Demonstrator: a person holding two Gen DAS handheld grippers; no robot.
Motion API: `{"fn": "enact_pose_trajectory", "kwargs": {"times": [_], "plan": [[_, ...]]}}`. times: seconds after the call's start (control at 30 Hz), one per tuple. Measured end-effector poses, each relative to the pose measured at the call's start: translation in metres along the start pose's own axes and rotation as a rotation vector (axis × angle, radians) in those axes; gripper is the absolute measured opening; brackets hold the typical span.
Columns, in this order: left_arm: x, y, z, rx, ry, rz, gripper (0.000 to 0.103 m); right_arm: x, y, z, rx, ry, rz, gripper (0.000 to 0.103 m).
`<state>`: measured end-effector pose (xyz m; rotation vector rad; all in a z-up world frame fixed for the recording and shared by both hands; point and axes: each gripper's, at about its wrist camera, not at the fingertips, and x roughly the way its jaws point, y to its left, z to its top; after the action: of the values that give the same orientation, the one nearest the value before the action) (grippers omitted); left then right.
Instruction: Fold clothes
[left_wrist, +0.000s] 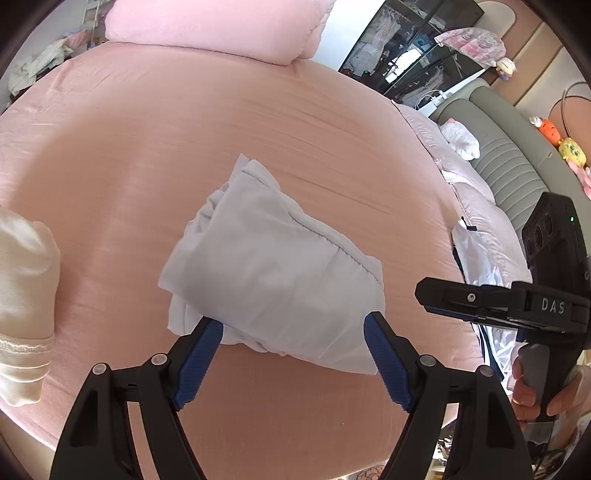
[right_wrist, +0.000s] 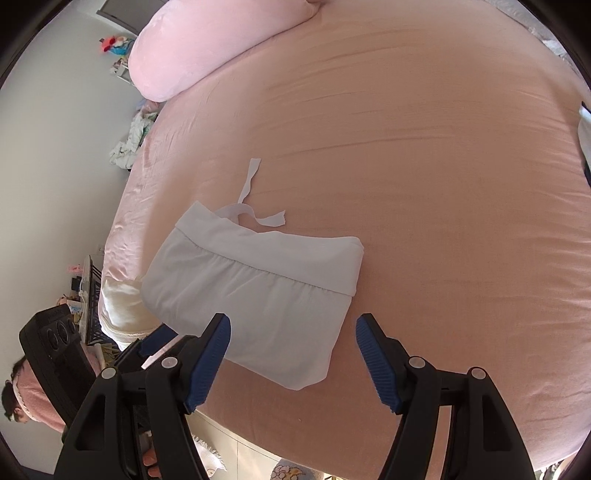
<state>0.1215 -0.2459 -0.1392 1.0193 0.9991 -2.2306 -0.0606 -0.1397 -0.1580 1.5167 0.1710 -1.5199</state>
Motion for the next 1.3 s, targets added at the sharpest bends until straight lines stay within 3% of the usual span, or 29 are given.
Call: {"fn": "enact_pose_trajectory", "kwargs": {"times": [0.23,0.5,0.7,0.87,1.0,1.13,1.2,1.27,1.3], "plan": [[-0.014,0.031,0.018,-0.113,-0.017,-0.006,0.081,0.007,0.002,-0.008,0.003,0.021,-0.009,0.070],[-0.011,0.045,0.042,-0.095,0.031,-0.013,0.082,0.026,0.009,-0.012,-0.006,0.060,-0.051,0.070],[0.000,0.035,0.062,0.021,0.085,0.056,0.082,0.042,-0.015,-0.012,0.126,0.067,0.064,0.070],[0.016,0.033,0.070,0.022,0.152,0.010,0.082,0.050,-0.041,-0.016,0.239,0.021,0.187,0.070],[0.028,0.022,0.072,0.064,0.171,0.039,0.082,0.053,-0.054,-0.019,0.269,-0.005,0.225,0.070],[0.038,0.031,0.073,-0.017,0.188,0.078,0.081,0.062,-0.067,-0.021,0.308,-0.019,0.259,0.070],[0.042,0.033,0.071,-0.007,0.191,0.121,0.075,0.064,-0.071,-0.020,0.324,-0.042,0.286,0.070],[0.045,0.031,0.067,0.020,0.201,0.147,0.068,0.065,-0.066,-0.017,0.286,-0.056,0.296,0.042],[0.046,0.030,0.066,0.027,0.204,0.164,0.064,0.066,-0.062,-0.015,0.264,-0.061,0.304,0.038]]}}
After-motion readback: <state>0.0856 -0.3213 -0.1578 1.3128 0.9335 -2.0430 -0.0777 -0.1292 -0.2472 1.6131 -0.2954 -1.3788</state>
